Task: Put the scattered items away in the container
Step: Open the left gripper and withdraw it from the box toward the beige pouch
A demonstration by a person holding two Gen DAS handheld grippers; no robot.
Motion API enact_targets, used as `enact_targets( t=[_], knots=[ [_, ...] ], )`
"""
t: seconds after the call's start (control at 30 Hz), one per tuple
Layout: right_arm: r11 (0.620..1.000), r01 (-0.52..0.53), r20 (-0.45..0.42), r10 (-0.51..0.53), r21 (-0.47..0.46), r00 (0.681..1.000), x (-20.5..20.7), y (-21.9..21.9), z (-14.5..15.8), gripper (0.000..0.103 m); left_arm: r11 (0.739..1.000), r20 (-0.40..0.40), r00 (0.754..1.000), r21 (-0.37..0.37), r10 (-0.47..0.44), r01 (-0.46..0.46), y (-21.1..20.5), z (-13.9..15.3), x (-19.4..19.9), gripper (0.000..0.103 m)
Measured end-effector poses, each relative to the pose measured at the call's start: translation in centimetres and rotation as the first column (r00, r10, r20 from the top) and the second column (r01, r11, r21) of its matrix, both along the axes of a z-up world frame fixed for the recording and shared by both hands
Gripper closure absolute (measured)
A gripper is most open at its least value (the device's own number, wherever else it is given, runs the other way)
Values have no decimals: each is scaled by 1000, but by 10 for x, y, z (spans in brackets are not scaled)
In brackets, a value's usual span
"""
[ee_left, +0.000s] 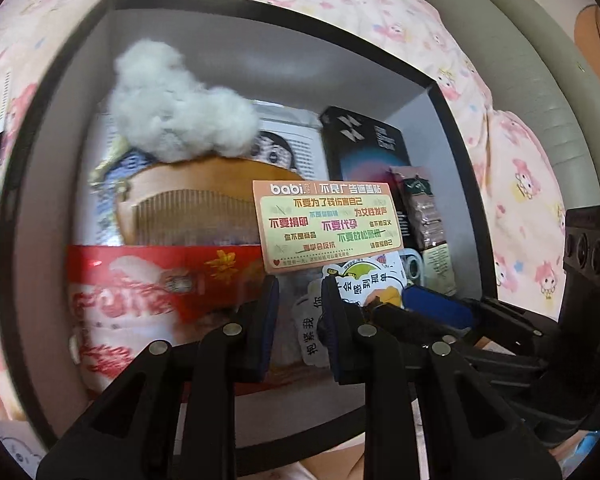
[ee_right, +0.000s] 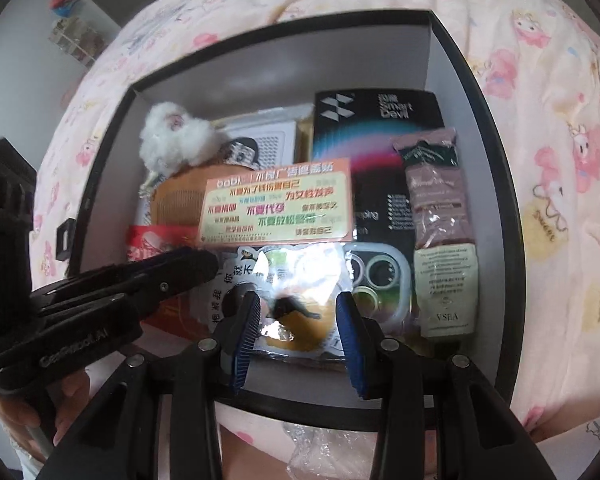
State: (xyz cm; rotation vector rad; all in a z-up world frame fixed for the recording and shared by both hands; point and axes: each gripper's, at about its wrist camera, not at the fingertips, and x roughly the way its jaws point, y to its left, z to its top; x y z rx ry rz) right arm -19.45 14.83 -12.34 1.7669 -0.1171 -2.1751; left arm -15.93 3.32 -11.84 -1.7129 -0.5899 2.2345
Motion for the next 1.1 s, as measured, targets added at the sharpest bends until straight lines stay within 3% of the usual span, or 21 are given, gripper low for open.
enact_targets(
  t=[0.13,0.3,0.6,0.77,0.9,1.1],
  knots=[
    [999,25,-24,-24,21,999,2,9,6,67,995,17,999,87,-43,41,9,-7,-4,84],
    [998,44,-77,-42,35,996,4,16,14,67,998,-5,1000,64,15,-14,-1,-5,-1,84],
    [999,39,-29,-38,34,999,-2,10,2,67,997,-2,1000,78,-5,5,2,-6,-5,83],
    [997,61,-69,-57,54,996,8,12,22,64,999,-89,996,40,-9,12,0,26,10,83],
    [998,59,-140,-54,37,989,17,7,53,59,1000,-160,987,28,-6,11,-4,57,23,72],
    [1000,20,-258,-17,10,966,36,-9,98,56,1000,-266,964,-8,-3,1,-13,102,48,67]
  ],
)
